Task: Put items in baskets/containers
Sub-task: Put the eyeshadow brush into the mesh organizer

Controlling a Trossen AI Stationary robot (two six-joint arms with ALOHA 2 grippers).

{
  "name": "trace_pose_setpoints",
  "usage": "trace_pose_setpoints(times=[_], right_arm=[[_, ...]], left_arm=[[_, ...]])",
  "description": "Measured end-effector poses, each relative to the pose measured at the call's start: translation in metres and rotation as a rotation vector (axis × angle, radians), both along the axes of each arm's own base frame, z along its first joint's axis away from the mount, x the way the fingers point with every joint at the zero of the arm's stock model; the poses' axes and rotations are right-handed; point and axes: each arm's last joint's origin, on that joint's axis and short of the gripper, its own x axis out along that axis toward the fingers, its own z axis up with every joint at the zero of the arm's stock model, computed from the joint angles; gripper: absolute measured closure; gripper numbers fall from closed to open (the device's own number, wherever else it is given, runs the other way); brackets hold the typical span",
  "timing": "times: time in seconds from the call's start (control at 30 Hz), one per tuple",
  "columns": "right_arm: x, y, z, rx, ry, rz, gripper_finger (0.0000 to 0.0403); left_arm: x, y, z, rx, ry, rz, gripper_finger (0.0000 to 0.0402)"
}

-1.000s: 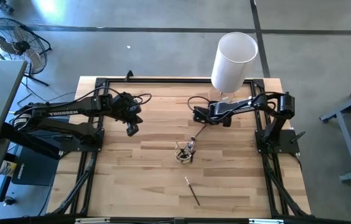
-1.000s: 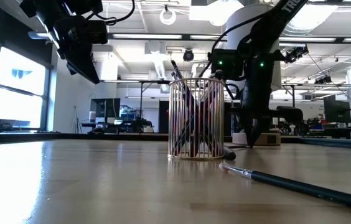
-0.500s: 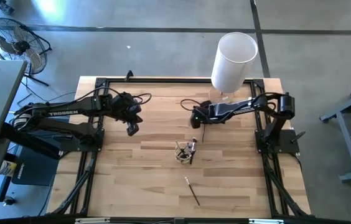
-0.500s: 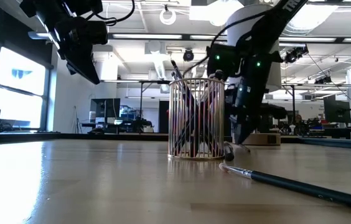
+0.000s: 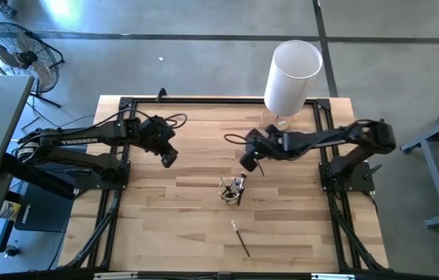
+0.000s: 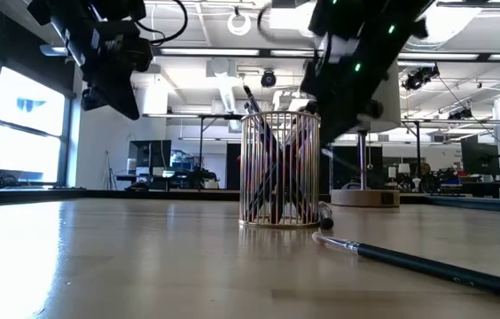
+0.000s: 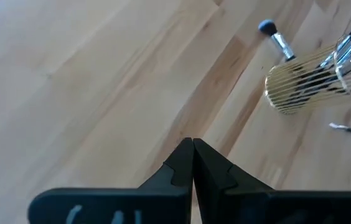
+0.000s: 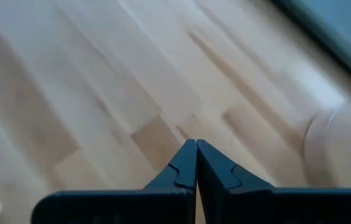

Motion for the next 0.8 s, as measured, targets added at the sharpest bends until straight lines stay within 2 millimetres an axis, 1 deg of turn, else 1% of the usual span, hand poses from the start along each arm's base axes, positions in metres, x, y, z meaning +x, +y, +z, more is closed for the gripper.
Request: trace_pose_setpoints(times=[0.17, 0.27, 0.37, 0.43, 0.53, 0.63, 0.73, 0.8], right_arm=[[-0.017, 0.018, 0.038, -0.087, -0.084, 0.156, 0.0403], [-0.034, 0.026, 0.047, -0.109, -0.204, 0.215, 0.0403], [-0.056, 0.033, 0.042, -0.082, -0.401, 0.287, 0.0403], [-0.069, 0.039, 0.037, -0.092, -0.556, 0.397, 0.0403], [-0.087, 0.046, 0.029, -0.194, -0.799, 0.561, 0.0403], [-0.102, 0.051, 0.023, -0.334, -0.987, 0.660, 0.0403], [-0.107, 0.054, 0.023, -0.374, -1.092, 0.677, 0.0403], [-0.103, 0.055, 0.021, -0.383, -1.085, 0.688, 0.0403]], left_arm=[[0.000, 0.000, 0.000, -0.053, -0.012, 0.061, 0.0401], [0.000, -0.001, 0.000, -0.066, -0.015, 0.042, 0.0401], [0.001, -0.001, 0.001, -0.066, -0.018, 0.012, 0.0401], [0.001, -0.001, 0.001, -0.070, -0.019, 0.007, 0.0401], [0.001, -0.001, 0.001, -0.070, -0.019, 0.007, 0.0401], [0.001, -0.001, 0.001, -0.069, -0.019, 0.007, 0.0401], [0.001, -0.001, 0.000, -0.073, -0.018, 0.011, 0.0401], [0.004, -0.001, -0.001, -0.073, -0.017, 0.012, 0.0401]])
